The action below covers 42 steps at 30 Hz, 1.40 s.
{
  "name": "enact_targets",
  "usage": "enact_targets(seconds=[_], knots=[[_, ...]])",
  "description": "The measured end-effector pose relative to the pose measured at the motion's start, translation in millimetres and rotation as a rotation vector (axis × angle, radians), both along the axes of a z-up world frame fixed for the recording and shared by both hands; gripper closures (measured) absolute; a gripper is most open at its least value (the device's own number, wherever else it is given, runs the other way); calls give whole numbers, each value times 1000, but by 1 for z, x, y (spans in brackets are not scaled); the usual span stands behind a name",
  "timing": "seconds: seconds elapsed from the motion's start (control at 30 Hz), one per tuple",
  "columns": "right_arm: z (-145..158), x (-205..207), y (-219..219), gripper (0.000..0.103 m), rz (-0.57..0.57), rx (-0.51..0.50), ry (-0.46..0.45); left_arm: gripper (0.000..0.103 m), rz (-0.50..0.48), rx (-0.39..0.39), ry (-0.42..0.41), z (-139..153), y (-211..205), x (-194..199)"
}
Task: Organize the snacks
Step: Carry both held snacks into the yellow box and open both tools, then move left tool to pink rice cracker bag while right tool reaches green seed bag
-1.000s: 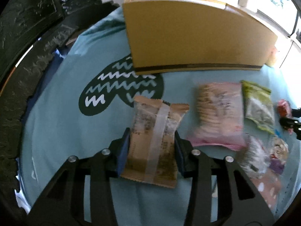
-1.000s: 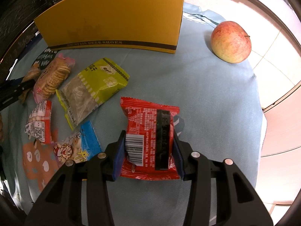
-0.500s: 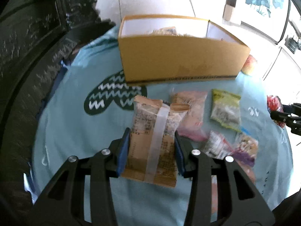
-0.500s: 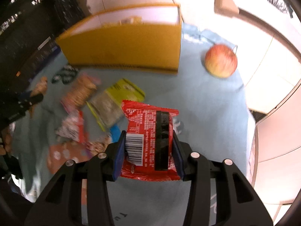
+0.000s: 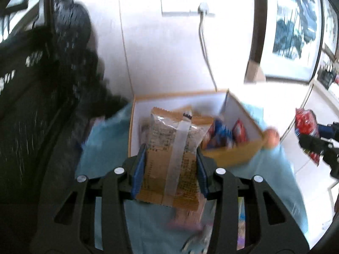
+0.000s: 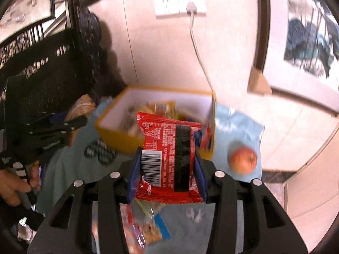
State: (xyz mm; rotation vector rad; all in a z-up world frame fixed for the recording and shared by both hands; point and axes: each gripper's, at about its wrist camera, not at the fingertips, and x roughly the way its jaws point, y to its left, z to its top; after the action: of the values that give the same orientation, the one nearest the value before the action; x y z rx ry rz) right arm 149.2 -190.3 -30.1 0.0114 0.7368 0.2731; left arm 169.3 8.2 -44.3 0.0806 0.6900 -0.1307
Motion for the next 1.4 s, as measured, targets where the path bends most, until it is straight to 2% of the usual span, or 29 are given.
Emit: enact_targets(seconds=[0.17, 0.37, 0.4, 0.43, 0.47, 0.5, 0.53, 0.6, 0.67, 0.93, 1.17, 1.4], knots=[[21, 41, -1, 58, -22, 12, -13, 60, -14, 10, -60, 31, -12, 31], [32, 85, 0, 58, -41, 32, -11, 59, -8, 2, -68, 40, -18, 75], [33, 97, 1, 58, -43, 30, -27, 54, 0, -1, -76, 41, -19, 87], [31, 104, 3, 55, -38, 30, -29, 21, 1, -7, -85, 40, -19, 92], [27, 114, 5, 48, -37, 25, -9, 2, 9, 7, -94, 36, -20, 102], [21, 123, 5, 33, -48, 12, 22, 2, 32, 33, -96, 31, -20, 107], [13, 130, 2, 33, -62, 5, 49, 2, 53, 50, -69, 24, -18, 115], [4, 130, -2, 33, -67, 17, 58, 2, 55, 20, -17, 9, -10, 118], [-6, 124, -7, 33, -65, 31, 64, 2, 60, 23, -14, -5, -3, 111], [-49, 83, -4, 33, -44, 33, 148, 2, 90, 54, 108, -62, -2, 78], [-74, 45, 6, 33, -22, 13, 197, 2, 89, 67, 150, -79, -2, 51], [-93, 24, 8, 33, -30, 7, 231, 2, 88, 77, 173, -90, 3, 28]])
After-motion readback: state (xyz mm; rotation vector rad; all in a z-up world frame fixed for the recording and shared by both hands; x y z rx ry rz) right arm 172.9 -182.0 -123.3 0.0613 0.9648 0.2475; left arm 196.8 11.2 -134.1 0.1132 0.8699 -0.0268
